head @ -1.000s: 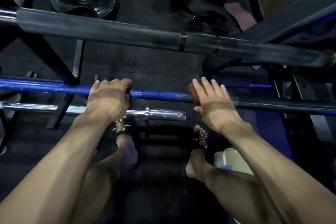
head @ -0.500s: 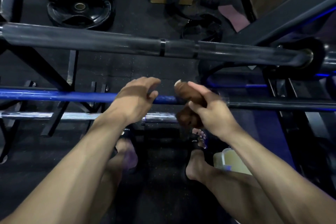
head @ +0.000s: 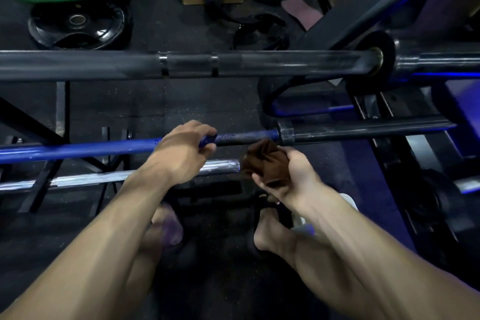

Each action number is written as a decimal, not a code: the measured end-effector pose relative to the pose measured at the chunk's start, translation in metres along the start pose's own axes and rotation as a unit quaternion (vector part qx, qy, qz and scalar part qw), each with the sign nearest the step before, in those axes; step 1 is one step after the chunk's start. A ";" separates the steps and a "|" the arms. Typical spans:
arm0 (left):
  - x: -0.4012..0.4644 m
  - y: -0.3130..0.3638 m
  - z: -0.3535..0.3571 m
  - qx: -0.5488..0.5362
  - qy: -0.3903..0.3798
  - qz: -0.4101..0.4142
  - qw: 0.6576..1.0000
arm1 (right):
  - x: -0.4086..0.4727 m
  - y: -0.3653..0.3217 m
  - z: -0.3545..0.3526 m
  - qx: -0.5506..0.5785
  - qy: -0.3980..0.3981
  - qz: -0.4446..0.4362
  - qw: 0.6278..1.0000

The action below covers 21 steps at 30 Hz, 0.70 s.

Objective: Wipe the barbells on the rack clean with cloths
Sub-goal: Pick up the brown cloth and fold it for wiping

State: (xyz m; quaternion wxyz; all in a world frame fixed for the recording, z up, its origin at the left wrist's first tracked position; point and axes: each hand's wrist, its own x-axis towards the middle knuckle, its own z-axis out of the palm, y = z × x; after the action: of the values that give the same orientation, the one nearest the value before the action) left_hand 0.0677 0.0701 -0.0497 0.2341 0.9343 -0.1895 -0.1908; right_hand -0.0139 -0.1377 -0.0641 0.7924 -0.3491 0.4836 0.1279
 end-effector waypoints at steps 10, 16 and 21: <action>0.002 0.001 0.000 0.009 0.006 -0.009 1.000 | 0.018 0.022 0.048 -0.032 0.101 -0.143 0.984; 0.003 0.000 0.002 0.005 0.009 -0.013 1.000 | 0.023 0.034 0.052 -0.056 0.124 -0.169 0.976; 0.001 0.003 0.002 0.014 0.010 -0.017 1.000 | 0.018 0.023 0.044 -0.003 0.062 -0.090 0.994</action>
State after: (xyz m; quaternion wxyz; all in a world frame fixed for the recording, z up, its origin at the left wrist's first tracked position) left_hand 0.0666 0.0661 -0.0503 0.2194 0.9424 -0.1743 -0.1828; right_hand 0.0126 -0.0943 -0.0768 0.7681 -0.4011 0.4979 0.0352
